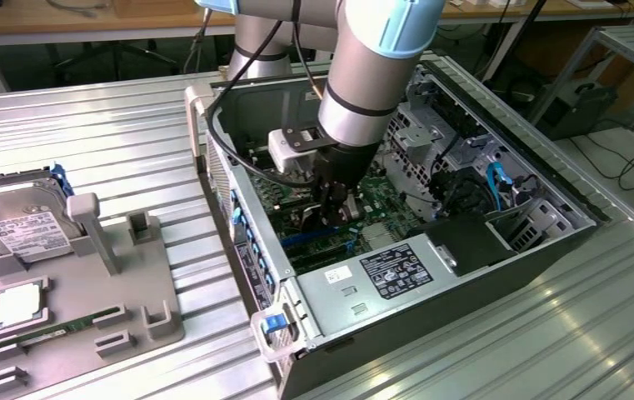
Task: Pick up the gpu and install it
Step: 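Insert the gpu into the slot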
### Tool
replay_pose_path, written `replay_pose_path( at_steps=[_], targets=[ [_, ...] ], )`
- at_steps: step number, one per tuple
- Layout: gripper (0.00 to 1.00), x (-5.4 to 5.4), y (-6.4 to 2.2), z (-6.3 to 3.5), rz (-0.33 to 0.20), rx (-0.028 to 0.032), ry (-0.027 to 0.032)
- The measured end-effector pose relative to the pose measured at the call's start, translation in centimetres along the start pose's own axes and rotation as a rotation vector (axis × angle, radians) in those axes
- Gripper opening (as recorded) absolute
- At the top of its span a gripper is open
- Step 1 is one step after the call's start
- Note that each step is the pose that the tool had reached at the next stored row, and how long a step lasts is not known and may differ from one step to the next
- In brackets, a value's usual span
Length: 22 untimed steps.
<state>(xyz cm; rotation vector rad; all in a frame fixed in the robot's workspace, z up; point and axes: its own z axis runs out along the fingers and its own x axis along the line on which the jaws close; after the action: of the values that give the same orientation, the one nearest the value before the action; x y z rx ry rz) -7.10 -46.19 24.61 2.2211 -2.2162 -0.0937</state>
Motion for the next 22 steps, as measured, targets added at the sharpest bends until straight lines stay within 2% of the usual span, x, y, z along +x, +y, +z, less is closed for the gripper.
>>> replay_pose_path(
  at_steps=[10,22],
  targets=[
    [0.27,-0.02,0.01,-0.34,0.000,0.0023,-0.0001],
    [0.27,0.00,0.00,0.13,0.000,0.0024,-0.0002]
  ],
)
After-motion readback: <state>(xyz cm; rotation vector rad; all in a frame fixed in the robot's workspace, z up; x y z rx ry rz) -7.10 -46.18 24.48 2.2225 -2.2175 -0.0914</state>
